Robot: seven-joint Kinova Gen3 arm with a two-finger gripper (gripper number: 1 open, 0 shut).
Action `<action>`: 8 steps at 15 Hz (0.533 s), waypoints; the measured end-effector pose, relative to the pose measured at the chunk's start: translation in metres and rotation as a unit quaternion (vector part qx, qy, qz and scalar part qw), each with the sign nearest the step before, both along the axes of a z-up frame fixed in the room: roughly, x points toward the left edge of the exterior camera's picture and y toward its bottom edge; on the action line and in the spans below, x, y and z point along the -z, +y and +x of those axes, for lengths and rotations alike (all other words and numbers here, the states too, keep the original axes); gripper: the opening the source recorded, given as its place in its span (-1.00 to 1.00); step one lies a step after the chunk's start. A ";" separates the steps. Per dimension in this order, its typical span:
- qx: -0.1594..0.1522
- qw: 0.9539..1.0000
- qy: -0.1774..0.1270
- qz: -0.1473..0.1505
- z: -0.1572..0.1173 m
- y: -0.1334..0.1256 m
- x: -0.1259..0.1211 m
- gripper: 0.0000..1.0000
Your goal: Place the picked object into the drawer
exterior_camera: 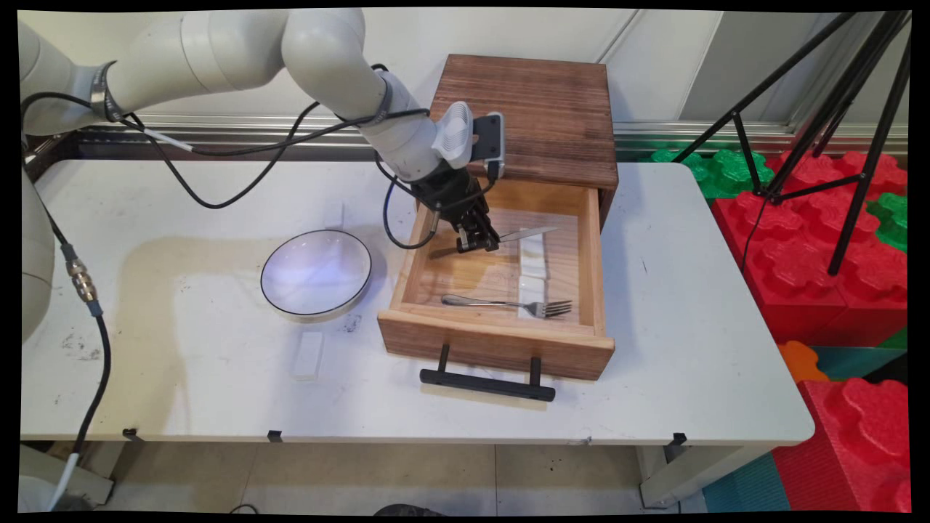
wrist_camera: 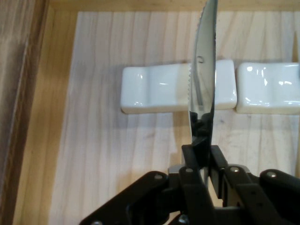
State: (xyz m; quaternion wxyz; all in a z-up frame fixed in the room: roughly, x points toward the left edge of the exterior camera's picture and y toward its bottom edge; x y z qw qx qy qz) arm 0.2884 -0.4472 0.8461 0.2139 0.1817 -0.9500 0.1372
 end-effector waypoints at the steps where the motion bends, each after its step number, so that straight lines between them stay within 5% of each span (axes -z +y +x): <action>1: 0.000 1.000 -0.001 0.000 -0.001 -0.001 0.003 -1.00; 6: -0.001 1.000 -0.002 0.002 -0.004 -0.005 0.010 -1.00; 7: -0.001 1.000 -0.001 0.002 -0.005 -0.005 0.011 1.00; 8: -0.002 1.000 -0.001 0.002 -0.006 -0.006 0.012 1.00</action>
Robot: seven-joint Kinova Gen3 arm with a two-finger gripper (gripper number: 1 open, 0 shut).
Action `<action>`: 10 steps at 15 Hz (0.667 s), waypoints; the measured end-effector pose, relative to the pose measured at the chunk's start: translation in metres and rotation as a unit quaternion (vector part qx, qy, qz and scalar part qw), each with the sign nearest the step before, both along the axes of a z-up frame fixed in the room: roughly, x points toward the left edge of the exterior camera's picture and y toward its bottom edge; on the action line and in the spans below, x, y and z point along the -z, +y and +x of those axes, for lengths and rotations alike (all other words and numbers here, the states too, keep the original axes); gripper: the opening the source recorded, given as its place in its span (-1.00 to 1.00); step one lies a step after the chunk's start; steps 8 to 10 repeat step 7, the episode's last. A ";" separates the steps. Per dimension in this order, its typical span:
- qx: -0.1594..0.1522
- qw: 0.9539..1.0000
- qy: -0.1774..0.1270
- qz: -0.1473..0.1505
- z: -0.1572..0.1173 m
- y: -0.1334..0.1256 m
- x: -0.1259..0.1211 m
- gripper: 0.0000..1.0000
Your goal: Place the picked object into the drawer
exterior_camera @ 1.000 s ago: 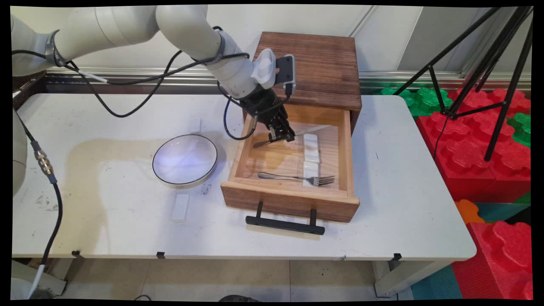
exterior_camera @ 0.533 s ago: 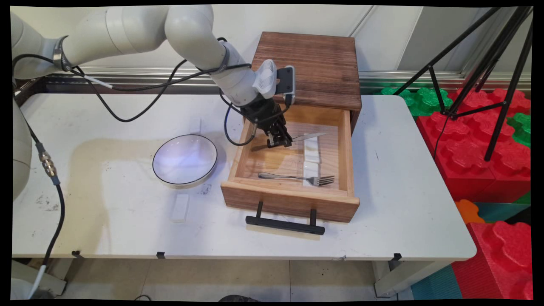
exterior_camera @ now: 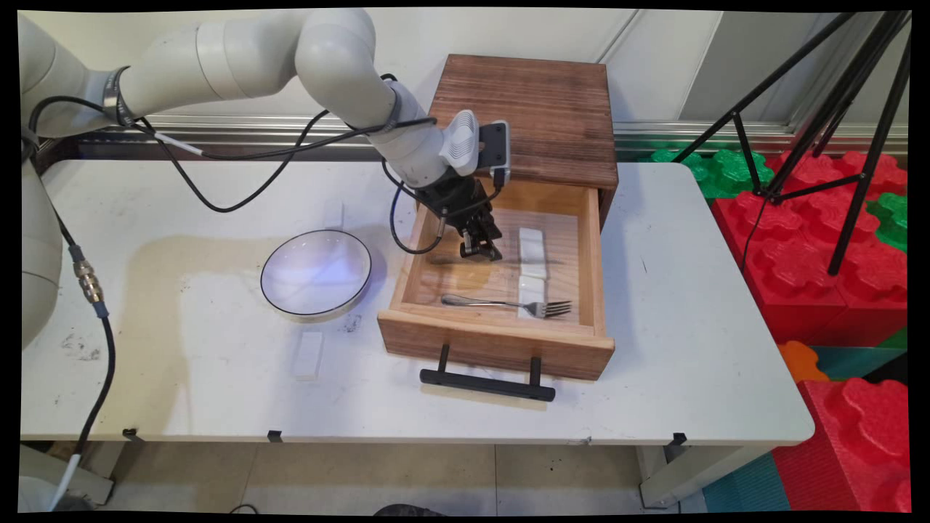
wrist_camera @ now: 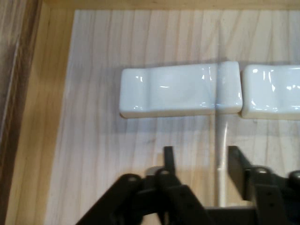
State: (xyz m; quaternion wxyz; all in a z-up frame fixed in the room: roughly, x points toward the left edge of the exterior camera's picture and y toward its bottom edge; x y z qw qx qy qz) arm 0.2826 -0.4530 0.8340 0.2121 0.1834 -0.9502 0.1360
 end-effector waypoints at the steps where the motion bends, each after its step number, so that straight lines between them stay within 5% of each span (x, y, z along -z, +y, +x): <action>1: -0.001 1.000 0.001 0.000 -0.001 0.000 0.001 1.00; 10: -0.008 1.000 0.005 -0.004 -0.002 -0.002 0.002 1.00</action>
